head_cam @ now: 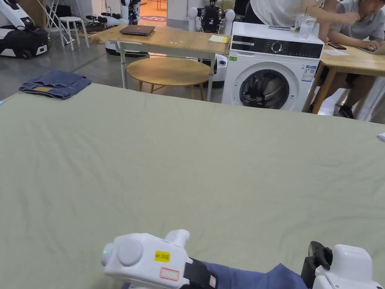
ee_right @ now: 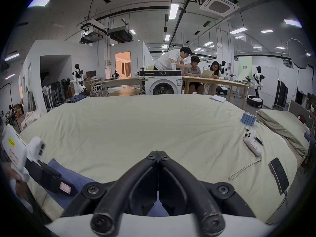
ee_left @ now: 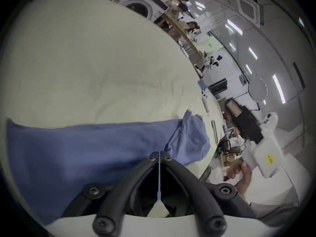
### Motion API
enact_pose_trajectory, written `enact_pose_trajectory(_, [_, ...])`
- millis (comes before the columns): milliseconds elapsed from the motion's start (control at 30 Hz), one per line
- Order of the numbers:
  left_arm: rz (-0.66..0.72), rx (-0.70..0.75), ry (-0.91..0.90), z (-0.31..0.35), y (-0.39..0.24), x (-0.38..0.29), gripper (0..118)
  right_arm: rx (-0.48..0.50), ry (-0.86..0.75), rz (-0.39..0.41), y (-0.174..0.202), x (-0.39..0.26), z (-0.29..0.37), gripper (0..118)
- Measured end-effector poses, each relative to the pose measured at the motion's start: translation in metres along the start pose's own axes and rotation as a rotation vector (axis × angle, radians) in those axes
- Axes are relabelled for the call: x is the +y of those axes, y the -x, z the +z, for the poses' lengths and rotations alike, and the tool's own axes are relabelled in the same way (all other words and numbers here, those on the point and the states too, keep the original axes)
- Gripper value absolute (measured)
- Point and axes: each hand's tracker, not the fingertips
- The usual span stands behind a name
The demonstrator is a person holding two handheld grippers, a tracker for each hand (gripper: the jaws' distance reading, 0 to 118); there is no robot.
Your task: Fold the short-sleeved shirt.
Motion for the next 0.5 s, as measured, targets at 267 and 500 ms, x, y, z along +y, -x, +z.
enact_pose_trajectory(267, [0.101,0.038,-0.2,0.119,0.052,0.002,0,0.022,-0.012,0.009,0.008,0.005,-0.002,0])
enact_pose_trajectory(500, [0.188,0.024,-0.167,0.144,0.096,-0.015,3,0.041,-0.024,-0.012,0.014,0.008,-0.006,0])
